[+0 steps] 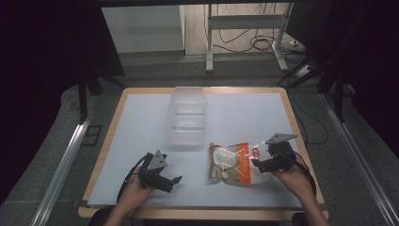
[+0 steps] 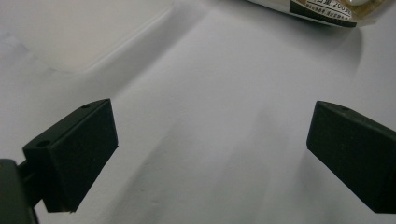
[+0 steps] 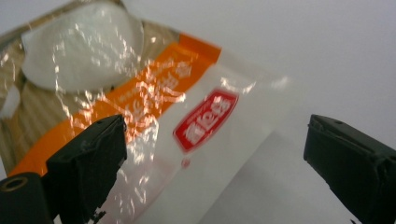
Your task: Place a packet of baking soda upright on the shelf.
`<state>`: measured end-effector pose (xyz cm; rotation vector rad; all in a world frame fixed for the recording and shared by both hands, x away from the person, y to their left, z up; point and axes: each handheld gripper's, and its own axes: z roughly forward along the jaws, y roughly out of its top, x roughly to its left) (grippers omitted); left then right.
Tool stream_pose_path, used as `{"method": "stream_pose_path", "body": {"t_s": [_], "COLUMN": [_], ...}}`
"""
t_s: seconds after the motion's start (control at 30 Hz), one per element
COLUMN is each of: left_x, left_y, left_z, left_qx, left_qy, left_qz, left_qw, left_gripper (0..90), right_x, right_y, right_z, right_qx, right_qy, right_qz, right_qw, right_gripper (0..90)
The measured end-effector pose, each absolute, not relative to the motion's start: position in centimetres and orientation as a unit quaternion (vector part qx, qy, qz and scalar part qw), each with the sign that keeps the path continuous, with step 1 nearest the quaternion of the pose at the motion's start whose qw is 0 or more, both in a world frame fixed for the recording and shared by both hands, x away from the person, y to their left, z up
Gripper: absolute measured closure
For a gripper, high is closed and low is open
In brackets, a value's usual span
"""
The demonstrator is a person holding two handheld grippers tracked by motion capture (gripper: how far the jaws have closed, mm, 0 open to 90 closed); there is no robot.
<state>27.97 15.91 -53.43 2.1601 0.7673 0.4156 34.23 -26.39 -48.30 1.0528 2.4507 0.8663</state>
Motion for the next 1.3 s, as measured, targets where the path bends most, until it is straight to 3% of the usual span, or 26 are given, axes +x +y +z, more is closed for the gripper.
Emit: {"method": "stream_pose_path", "body": {"t_s": [0.77,0.87,0.93,1.13,1.2,1.3], "left_x": [28.0,28.0,28.0,28.0,28.0,28.0], "left_y": [15.9,15.9,15.9,15.9,15.9,15.9], "left_z": [-53.5,-53.5,-53.5,-53.5,-53.5,-53.5], "left_qx": [0.852,0.853,0.853,0.853,0.853,0.852], "left_qy": [0.303,0.303,0.302,0.302,0.302,0.303], "left_qz": [0.163,0.164,0.164,0.164,0.164,0.164], "left_qw": [0.394,0.393,0.393,0.393,0.393,0.393], "left_gripper": [2.0,2.0,2.0,2.0,2.0,2.0], "right_x": [33.9,33.8,33.6,33.3,33.2,33.1], "right_y": [-24.7,-24.2,-24.1,-24.4,-24.5,-24.3], "right_z": [-50.0,-50.0,-49.8,-48.6,-48.4,-47.9], "right_qx": [0.352,0.352,0.348,0.356,0.358,0.361], "right_qy": [0.87,0.869,0.868,0.855,0.853,0.849], "right_qz": [0.342,0.346,0.353,0.37,0.372,0.377], "right_qw": [0.047,0.036,0.033,0.071,0.079,0.084], "right_gripper": [10.8,20.9,33.3,82.5,88.0,88.4]}}
